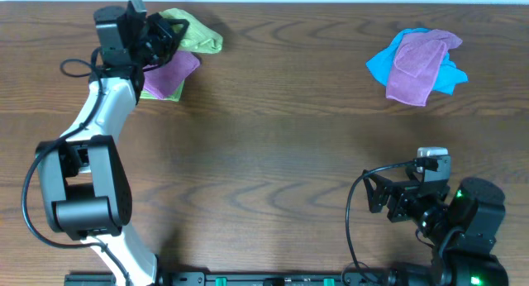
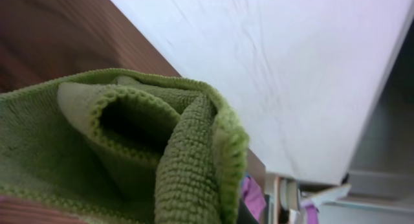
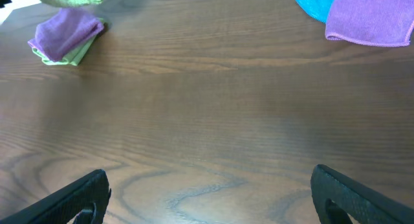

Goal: Fold the cloth

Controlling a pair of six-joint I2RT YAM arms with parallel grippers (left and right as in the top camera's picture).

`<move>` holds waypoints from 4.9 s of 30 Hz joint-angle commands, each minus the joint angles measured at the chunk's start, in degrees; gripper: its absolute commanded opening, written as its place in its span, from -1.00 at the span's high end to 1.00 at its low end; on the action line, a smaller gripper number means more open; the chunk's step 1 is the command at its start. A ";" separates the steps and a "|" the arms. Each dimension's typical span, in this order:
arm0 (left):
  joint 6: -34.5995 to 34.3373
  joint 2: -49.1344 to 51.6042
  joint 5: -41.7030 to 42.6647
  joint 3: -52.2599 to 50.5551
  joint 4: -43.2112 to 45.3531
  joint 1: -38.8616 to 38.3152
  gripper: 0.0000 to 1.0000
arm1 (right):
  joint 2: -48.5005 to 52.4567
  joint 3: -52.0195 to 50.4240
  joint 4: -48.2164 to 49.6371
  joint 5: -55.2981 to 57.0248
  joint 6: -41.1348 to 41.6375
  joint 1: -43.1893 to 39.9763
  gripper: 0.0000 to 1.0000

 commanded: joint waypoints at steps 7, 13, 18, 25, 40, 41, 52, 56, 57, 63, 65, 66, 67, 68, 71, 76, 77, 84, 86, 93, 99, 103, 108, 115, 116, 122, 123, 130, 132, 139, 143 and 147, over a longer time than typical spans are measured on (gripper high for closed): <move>4.52 -1.14 -5.40 2.03 -0.02 3.19 0.88 | -0.20 -0.35 0.07 -0.59 0.57 -0.46 -0.98; 6.82 -1.01 -7.34 3.02 -0.04 4.70 0.88 | -0.20 -0.35 0.07 -0.59 0.57 -0.46 -0.99; 8.04 -0.68 -7.93 3.06 -0.11 5.18 0.89 | -0.20 -0.35 0.07 -0.59 0.57 -0.46 -0.99; 11.28 0.44 -9.07 3.06 -4.66 5.18 0.88 | -0.20 -0.35 0.07 -0.59 0.57 -0.46 -0.99; 17.22 2.25 -11.52 3.04 -16.33 5.25 0.88 | -0.20 -0.35 0.07 -0.59 0.57 -0.46 -0.99; 17.22 2.25 -11.82 3.04 -17.00 5.25 0.88 | -0.20 -0.35 0.07 -0.59 0.57 -0.46 -0.98; 19.56 2.25 -12.87 3.04 -21.51 5.35 0.56 | -0.20 -0.35 0.07 -0.57 0.57 -0.46 -0.98; 20.20 2.25 -14.78 3.04 -22.12 5.62 0.42 | -0.20 -0.35 0.07 -0.59 0.57 -0.46 -0.98; 20.20 2.25 -15.30 3.04 -22.36 5.79 0.36 | -0.20 -0.35 0.07 -0.59 0.57 -0.46 -0.99; 20.55 2.25 -15.67 3.04 -22.62 7.37 0.20 | -0.20 -0.35 0.07 -0.59 0.57 -0.46 -0.98; 21.27 2.25 -15.65 3.04 -22.84 7.96 0.07 | -0.20 -0.35 0.07 -0.59 0.57 -0.46 -0.99; 21.27 2.25 -15.65 3.04 -23.02 8.22 0.00 | -0.20 -0.35 0.07 -0.59 0.57 -0.46 -0.99; 21.27 2.25 -15.63 3.04 -23.26 8.48 -0.04 | -0.20 -0.35 0.07 -0.59 0.57 -0.46 -0.98; 21.29 2.25 -15.63 3.04 -23.58 8.72 -0.09 | -0.20 -0.35 0.07 -0.59 0.57 -0.46 -0.98; 21.57 2.23 -15.61 3.04 -24.50 9.35 -0.42 | -0.20 -0.35 0.07 -0.59 0.57 -0.46 -0.98; 21.70 2.21 -13.79 3.06 -25.09 10.29 -0.96 | -0.20 -0.35 0.07 -0.59 0.57 -0.46 -0.99; 21.70 2.14 -13.33 3.06 -25.11 10.49 -0.91 | -0.20 -0.35 0.07 -0.59 0.57 -0.46 -0.98; 22.77 0.24 -12.61 3.06 -25.77 11.74 -0.91 | -0.20 -0.35 0.07 -0.59 0.57 -0.46 -0.98; 23.26 -1.09 -12.66 3.06 -25.79 12.09 -0.91 | -0.20 -0.35 0.07 -0.59 0.57 -0.46 -0.98; 27.87 -6.05 -13.31 3.06 -28.72 12.15 -0.91 | -0.20 -0.35 0.07 -0.59 0.57 -0.46 -0.99; 34.47 -12.66 -15.82 3.06 -34.58 12.13 -0.91 | -0.20 -0.35 0.07 -0.59 0.57 -0.46 -0.98; 35.17 -14.80 -14.67 3.06 -34.67 11.26 -0.79 | -0.20 -0.35 0.07 -0.59 0.57 -0.46 -0.98; 34.42 -12.48 -13.90 3.06 -31.28 8.00 0.49 | -0.20 -0.35 0.07 -0.59 0.57 -0.46 -0.99; 27.89 -3.91 -14.99 3.06 -21.81 3.54 0.89 | -0.20 -0.35 0.07 -0.59 0.57 -0.46 -0.99; 26.77 -2.73 -15.45 3.06 -20.48 3.32 0.89 | -0.20 -0.35 0.07 -0.59 0.57 -0.46 -0.99; 23.56 3.74 -17.53 3.06 -13.97 3.02 0.89 | -0.20 -0.35 0.07 -0.59 0.57 -0.46 -0.99; 23.50 4.85 -18.08 3.06 -13.16 3.02 0.88 | -0.20 -0.35 0.07 -0.59 0.57 -0.46 -0.99; 23.50 10.23 -20.46 3.06 -11.50 3.04 0.89 | -0.20 -0.35 0.07 -0.59 0.57 -0.46 -0.98; 23.52 11.69 -21.33 3.06 -11.50 3.04 0.89 | -0.20 -0.35 0.07 -0.59 0.57 -0.46 -0.99; 24.52 13.44 -21.70 3.08 -11.26 3.08 0.89 | -0.20 -0.35 0.07 -0.59 0.57 -0.46 -0.98; 27.34 11.50 -19.43 4.81 -12.17 3.13 0.89 | -0.20 -0.35 0.07 -0.59 0.57 -0.46 -0.98; 29.92 8.70 -18.62 8.41 -17.35 3.13 0.89 | -0.20 -0.35 0.07 -0.59 0.57 -0.46 -0.99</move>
